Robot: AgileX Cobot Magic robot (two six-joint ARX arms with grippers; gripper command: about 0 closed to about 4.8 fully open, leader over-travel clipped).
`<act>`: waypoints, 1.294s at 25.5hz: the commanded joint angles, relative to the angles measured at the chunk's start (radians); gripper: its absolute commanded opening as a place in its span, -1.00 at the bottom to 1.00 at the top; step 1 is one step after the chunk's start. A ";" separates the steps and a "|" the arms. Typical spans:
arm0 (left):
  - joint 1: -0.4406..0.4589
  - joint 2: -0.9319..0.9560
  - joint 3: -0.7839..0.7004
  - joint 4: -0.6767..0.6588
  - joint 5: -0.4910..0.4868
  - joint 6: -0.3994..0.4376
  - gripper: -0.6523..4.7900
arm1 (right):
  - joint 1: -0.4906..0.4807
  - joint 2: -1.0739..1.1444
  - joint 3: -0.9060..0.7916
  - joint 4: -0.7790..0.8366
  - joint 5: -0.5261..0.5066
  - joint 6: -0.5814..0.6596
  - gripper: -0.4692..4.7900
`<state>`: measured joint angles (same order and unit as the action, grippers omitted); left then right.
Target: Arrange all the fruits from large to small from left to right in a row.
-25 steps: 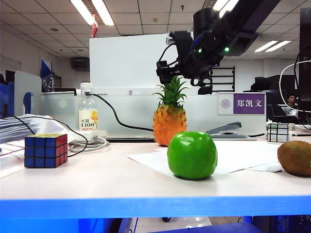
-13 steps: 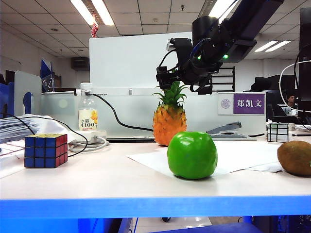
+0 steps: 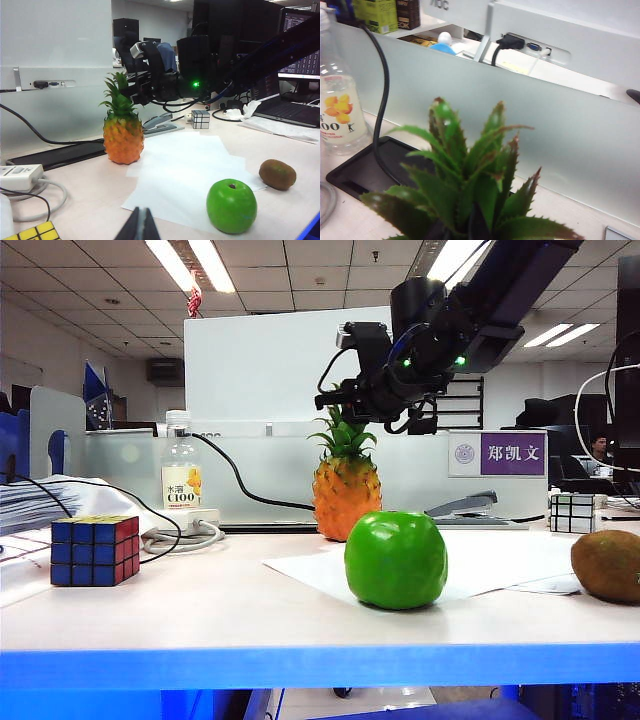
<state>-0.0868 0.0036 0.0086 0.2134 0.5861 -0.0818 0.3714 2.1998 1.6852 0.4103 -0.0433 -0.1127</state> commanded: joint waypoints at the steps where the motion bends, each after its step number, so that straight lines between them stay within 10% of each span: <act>1: 0.000 -0.002 0.001 0.011 -0.007 0.004 -0.78 | -0.002 0.001 0.003 -0.009 -0.003 0.001 -0.84; 18: 0.000 -0.001 0.001 -0.010 -0.018 0.023 -0.78 | 0.009 -0.085 0.003 -0.013 -0.050 0.030 -0.84; 33: 0.000 -0.002 0.001 -0.008 -0.026 0.023 -0.78 | 0.149 -0.230 0.001 -0.266 -0.316 0.067 -0.84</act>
<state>-0.0868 0.0036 0.0086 0.1970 0.5636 -0.0635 0.5091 2.0071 1.6764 0.1341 -0.3115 -0.0483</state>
